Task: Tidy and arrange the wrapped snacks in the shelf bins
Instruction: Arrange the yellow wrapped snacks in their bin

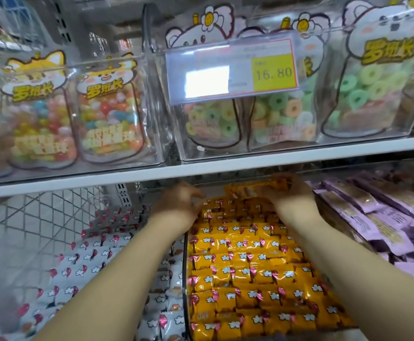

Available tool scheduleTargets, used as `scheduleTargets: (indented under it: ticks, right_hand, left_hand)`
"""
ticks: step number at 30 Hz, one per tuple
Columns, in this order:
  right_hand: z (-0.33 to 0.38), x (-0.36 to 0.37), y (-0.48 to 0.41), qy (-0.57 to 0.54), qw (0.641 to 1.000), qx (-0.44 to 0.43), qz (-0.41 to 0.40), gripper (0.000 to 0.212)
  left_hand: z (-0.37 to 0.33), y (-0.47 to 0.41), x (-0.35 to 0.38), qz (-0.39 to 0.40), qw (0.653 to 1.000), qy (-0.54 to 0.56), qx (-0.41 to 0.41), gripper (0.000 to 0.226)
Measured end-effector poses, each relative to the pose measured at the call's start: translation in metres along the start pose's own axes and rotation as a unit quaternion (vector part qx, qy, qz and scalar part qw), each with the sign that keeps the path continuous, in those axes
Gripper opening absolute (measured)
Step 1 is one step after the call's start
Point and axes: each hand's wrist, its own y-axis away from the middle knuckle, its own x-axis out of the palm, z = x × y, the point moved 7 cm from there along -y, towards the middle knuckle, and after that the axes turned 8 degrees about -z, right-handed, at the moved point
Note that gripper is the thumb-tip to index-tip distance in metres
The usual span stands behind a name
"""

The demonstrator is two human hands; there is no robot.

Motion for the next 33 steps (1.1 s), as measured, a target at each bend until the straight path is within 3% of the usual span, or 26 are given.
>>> scheduleTargets:
  ticks: [6,12,22,25,29,33]
  right_hand:
    - [-0.009,0.012,-0.008,-0.055,0.998,0.027,-0.008,0.023]
    - [-0.015,0.016,-0.015,-0.046,0.998,0.046,0.002,0.019]
    - [-0.016,0.012,-0.017,-0.071,0.995,0.061,0.015,0.019]
    - [-0.014,0.013,-0.016,-0.069,0.996,0.053,0.012,0.016]
    - [-0.015,0.016,-0.016,-0.065,0.996,0.062,0.013,0.018]
    - [-0.017,0.021,-0.017,-0.054,0.996,0.068,0.012,0.025]
  left_hand:
    - [0.0,-0.023,0.016,0.035,0.992,-0.115,0.039,0.026]
    - [0.007,-0.043,0.038,0.077,0.974,-0.203,0.06,0.019]
    - [-0.015,-0.037,0.03,0.048,0.953,-0.283,0.1,0.028]
    - [-0.014,-0.034,0.035,0.071,0.963,-0.25,0.072,0.028]
    - [-0.005,-0.038,0.046,0.103,0.986,-0.126,0.034,0.022]
    - [-0.001,-0.034,0.044,0.15,0.984,-0.091,0.018,0.033]
